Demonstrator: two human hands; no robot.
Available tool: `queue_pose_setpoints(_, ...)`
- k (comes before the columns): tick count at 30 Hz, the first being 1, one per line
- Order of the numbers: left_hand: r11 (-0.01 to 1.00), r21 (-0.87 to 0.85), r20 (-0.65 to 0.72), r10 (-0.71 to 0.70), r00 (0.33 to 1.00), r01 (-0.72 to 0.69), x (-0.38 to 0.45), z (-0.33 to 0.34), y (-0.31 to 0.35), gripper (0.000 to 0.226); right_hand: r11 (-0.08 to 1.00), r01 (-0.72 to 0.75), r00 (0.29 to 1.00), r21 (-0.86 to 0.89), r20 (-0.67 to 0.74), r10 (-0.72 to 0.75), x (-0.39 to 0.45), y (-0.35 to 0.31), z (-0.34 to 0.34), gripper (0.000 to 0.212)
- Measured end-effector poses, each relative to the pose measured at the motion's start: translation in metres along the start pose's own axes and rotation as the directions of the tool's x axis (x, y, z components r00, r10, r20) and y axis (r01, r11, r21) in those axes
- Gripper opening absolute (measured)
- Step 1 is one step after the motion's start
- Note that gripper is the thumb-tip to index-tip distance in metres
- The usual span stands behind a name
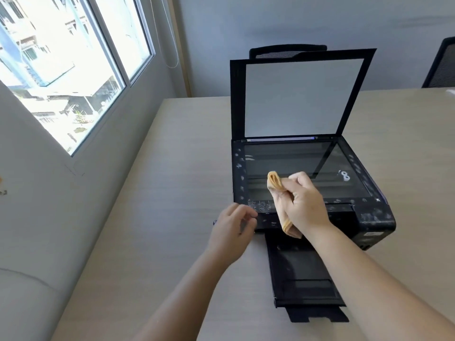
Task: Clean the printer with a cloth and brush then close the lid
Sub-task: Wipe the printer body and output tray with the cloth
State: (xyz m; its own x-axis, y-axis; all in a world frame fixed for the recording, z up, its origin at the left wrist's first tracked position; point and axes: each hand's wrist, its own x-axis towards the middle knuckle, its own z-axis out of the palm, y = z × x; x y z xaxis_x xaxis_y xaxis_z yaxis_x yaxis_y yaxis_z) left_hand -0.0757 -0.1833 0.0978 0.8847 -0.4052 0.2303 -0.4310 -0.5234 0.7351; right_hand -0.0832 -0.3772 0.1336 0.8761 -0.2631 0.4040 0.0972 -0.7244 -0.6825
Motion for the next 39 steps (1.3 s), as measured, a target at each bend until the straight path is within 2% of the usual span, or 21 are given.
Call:
queue_pose_setpoints(2,0.997,0.051,-0.092,-0.051,0.994,0.056,0.010,-0.001,-0.017,0.010,0.960,0.079,0.997,-0.268,0.025,-0.075,-0.010,0.020,0.000,0.018)
queue_pose_setpoints(4,0.990,0.049,-0.133,-0.122,0.984,0.130,0.023,-0.003,-0.028,0.009,0.909,0.120,0.992,-0.399,0.007,-0.128,-0.021,0.035,0.004,0.031)
queue_pose_setpoints(6,0.983,-0.026,-0.130,-0.185,0.974,0.184,0.034,-0.004,-0.031,0.011,0.895,0.144,0.982,-0.422,-0.052,-0.182,-0.025,0.038,0.012,0.037)
queue_pose_setpoints(9,0.955,-0.124,-0.107,-0.283,0.953,0.270,0.047,-0.006,-0.031,0.016,0.857,0.195,0.951,-0.477,-0.123,-0.285,-0.019,0.029,0.040,0.022)
queue_pose_setpoints(13,0.945,-0.153,-0.138,-0.311,0.940,0.290,0.055,-0.005,-0.037,0.016,0.799,0.347,0.916,-0.491,-0.005,-0.401,-0.017,0.005,0.080,0.010)
queue_pose_setpoints(15,0.942,-0.150,-0.128,-0.320,0.939,0.301,0.056,-0.005,-0.038,0.016,0.791,0.391,0.904,-0.471,0.033,-0.427,-0.020,0.007,0.074,0.010)
queue_pose_setpoints(17,0.939,-0.158,-0.104,-0.325,0.940,0.307,0.056,-0.006,-0.040,0.015,0.799,0.375,0.911,-0.470,0.026,-0.413,-0.023,0.026,0.052,0.012)
queue_pose_setpoints(20,0.940,-0.168,-0.090,-0.313,0.946,0.295,0.058,-0.008,-0.046,0.014,0.814,0.257,0.943,-0.521,-0.050,-0.330,-0.026,0.063,0.009,0.015)
queue_pose_setpoints(23,0.937,-0.190,-0.107,-0.317,0.943,0.293,0.061,-0.003,-0.046,0.014,0.841,0.177,0.963,-0.512,-0.087,-0.256,-0.025,0.062,0.008,0.018)
queue_pose_setpoints(25,0.924,-0.218,-0.112,-0.344,0.932,0.315,0.063,0.002,-0.045,0.014,0.858,0.205,0.965,-0.470,-0.052,-0.259,-0.025,0.038,0.033,0.016)
queue_pose_setpoints(28,0.878,-0.317,-0.126,-0.414,0.901,0.359,0.073,0.008,-0.041,0.017,0.877,0.300,0.953,-0.374,0.085,-0.290,-0.022,0.001,0.067,0.015)
queue_pose_setpoints(31,0.849,-0.336,-0.106,-0.465,0.879,0.409,0.081,0.013,-0.045,0.029,0.868,0.352,0.934,-0.350,0.186,-0.304,-0.020,0.003,0.059,0.015)
queue_pose_setpoints(37,0.840,-0.327,-0.122,-0.493,0.862,0.434,0.090,0.029,-0.061,0.050,0.899,0.198,0.979,-0.390,0.120,-0.163,-0.018,0.067,-0.025,0.033)
queue_pose_setpoints(39,0.841,-0.312,-0.132,-0.500,0.856,0.443,0.091,0.032,-0.063,0.050,0.892,0.195,0.978,-0.407,0.144,-0.149,-0.013,0.069,-0.029,0.026)
